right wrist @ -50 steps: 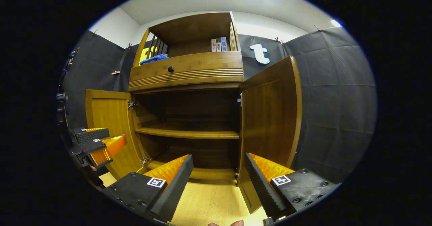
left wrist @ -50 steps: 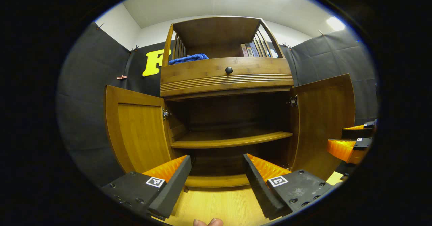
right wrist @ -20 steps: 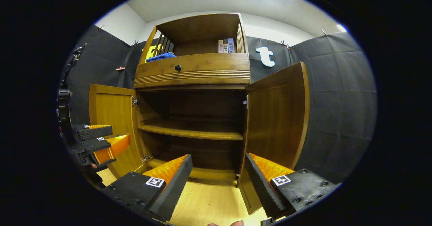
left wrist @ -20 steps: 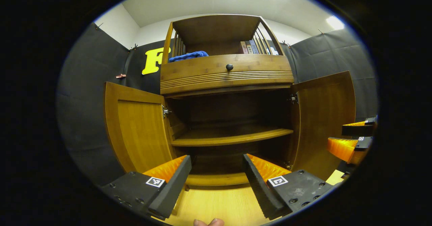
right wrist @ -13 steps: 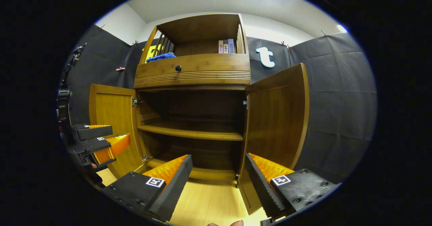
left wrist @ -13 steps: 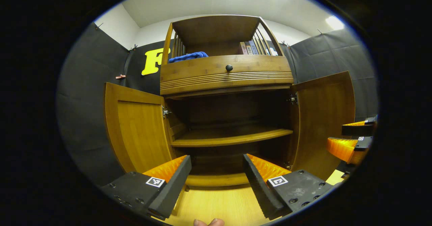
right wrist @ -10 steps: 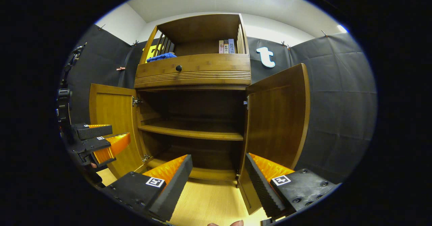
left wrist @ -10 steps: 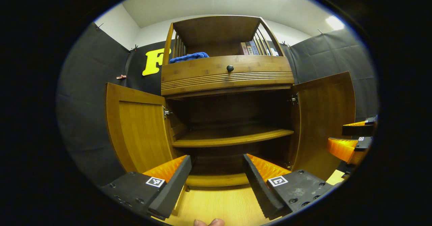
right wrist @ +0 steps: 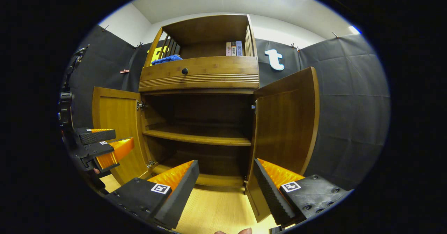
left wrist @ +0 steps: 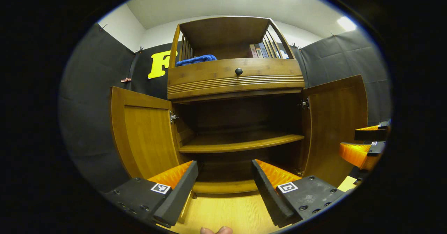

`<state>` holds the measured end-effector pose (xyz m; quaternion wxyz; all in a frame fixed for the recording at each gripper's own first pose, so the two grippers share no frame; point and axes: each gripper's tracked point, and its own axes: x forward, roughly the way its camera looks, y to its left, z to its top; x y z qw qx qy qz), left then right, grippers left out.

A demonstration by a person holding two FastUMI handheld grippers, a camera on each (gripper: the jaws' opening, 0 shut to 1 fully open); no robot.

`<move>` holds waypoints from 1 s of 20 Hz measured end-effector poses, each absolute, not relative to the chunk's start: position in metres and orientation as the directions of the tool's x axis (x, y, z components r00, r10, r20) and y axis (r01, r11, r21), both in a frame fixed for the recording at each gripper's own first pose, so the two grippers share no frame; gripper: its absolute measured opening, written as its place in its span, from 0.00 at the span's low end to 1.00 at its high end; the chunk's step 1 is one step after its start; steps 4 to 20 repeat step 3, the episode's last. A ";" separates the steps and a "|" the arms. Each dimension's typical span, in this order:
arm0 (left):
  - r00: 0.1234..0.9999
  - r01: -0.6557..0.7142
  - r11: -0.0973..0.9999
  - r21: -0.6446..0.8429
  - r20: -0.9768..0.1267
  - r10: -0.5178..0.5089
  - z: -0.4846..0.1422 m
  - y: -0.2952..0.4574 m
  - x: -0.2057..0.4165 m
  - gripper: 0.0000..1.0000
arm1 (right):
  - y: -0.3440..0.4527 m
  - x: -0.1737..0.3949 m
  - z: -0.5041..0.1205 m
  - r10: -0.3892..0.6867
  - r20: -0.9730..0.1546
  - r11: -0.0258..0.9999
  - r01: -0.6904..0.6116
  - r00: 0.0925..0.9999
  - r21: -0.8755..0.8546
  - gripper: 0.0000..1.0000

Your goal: Open the right door of the double-door shoe cabinet with the right hand, and open the left door with the left hand.

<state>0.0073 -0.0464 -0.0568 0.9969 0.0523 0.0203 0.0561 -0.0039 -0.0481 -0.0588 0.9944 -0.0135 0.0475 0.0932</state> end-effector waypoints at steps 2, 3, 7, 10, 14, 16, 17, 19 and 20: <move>0.993 -0.111 0.988 0.107 -0.033 0.115 -0.055 -0.045 0.006 0.95 | -0.047 -0.004 -0.058 0.185 -0.095 0.982 -0.188 0.978 -0.019 0.94; 0.993 -0.113 0.988 0.106 -0.030 0.117 -0.055 -0.044 0.006 0.96 | -0.047 -0.003 -0.058 0.186 -0.094 0.982 -0.188 0.978 -0.020 0.94; 0.993 -0.113 0.988 0.106 -0.030 0.117 -0.055 -0.044 0.006 0.96 | -0.047 -0.003 -0.058 0.186 -0.094 0.982 -0.188 0.978 -0.020 0.94; 0.993 -0.113 0.988 0.106 -0.030 0.117 -0.055 -0.044 0.006 0.96 | -0.047 -0.003 -0.058 0.186 -0.094 0.982 -0.188 0.978 -0.020 0.94; 0.993 -0.113 0.988 0.106 -0.030 0.117 -0.055 -0.044 0.006 0.96 | -0.047 -0.003 -0.058 0.186 -0.094 0.982 -0.188 0.978 -0.020 0.94; 0.993 -0.113 0.988 0.106 -0.030 0.117 -0.055 -0.044 0.006 0.96 | -0.047 -0.003 -0.058 0.186 -0.094 0.982 -0.188 0.978 -0.020 0.94; 0.993 -0.113 0.988 0.106 -0.030 0.117 -0.055 -0.044 0.006 0.96 | -0.047 -0.003 -0.058 0.186 -0.094 0.982 -0.188 0.978 -0.020 0.94; 0.993 -0.113 0.988 0.106 -0.030 0.117 -0.055 -0.044 0.006 0.96 | -0.047 -0.003 -0.058 0.186 -0.094 0.982 -0.188 0.978 -0.020 0.94; 0.993 -0.113 0.988 0.106 -0.030 0.117 -0.055 -0.044 0.006 0.96 | -0.047 -0.003 -0.058 0.186 -0.094 0.982 -0.188 0.978 -0.020 0.94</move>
